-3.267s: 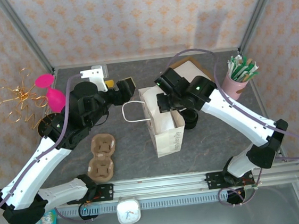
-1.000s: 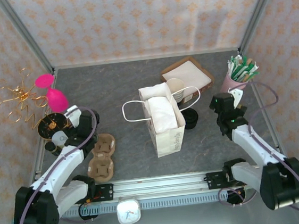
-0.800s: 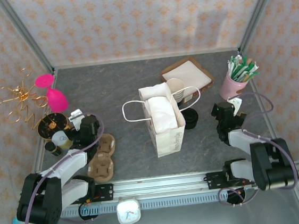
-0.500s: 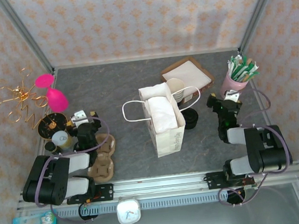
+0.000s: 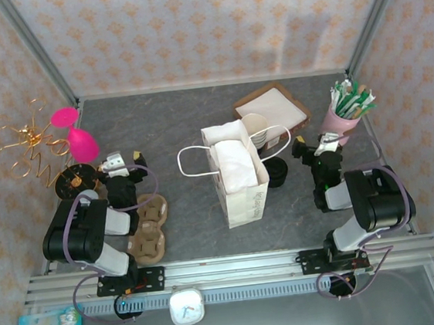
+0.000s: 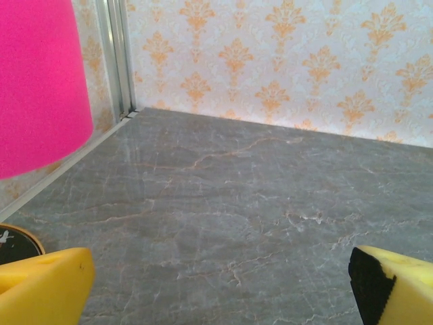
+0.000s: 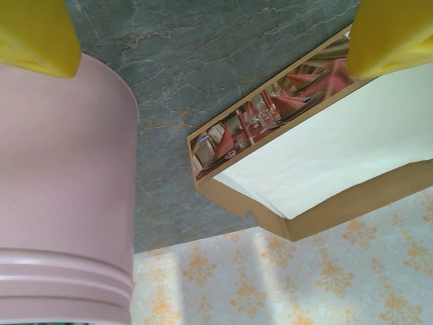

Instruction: Pack the takeout coffee

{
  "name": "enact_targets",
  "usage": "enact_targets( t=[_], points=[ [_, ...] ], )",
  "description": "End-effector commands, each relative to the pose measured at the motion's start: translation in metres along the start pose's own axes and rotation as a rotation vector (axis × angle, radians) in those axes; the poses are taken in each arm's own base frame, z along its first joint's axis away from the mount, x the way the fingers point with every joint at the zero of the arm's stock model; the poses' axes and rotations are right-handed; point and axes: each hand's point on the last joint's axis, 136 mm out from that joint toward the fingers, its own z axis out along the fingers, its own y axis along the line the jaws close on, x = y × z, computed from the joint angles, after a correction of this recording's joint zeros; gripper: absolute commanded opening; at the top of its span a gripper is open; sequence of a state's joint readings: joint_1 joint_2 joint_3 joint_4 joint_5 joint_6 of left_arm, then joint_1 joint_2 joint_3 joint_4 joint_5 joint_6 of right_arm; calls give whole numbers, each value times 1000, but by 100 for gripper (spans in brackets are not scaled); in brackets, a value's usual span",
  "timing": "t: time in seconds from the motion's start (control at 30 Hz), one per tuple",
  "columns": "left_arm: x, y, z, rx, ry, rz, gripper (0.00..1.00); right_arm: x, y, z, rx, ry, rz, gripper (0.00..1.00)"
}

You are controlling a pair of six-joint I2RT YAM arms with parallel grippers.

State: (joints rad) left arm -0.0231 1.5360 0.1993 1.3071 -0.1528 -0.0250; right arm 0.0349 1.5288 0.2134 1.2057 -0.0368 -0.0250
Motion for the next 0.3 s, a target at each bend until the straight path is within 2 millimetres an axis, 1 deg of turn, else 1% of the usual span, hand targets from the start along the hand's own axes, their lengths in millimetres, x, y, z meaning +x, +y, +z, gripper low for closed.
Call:
enact_targets(
  t=[0.0,0.17,0.27],
  points=[
    [-11,0,2,7,-36,-21,100,-18,-2,2,25,-63,-9,100],
    [-10,0,3,8,-35,-20,100,-16,-2,6,23,-46,-8,100],
    [-10,-2,3,16,-32,-16,100,-18,-3,2,22,-59,-8,100]
  ],
)
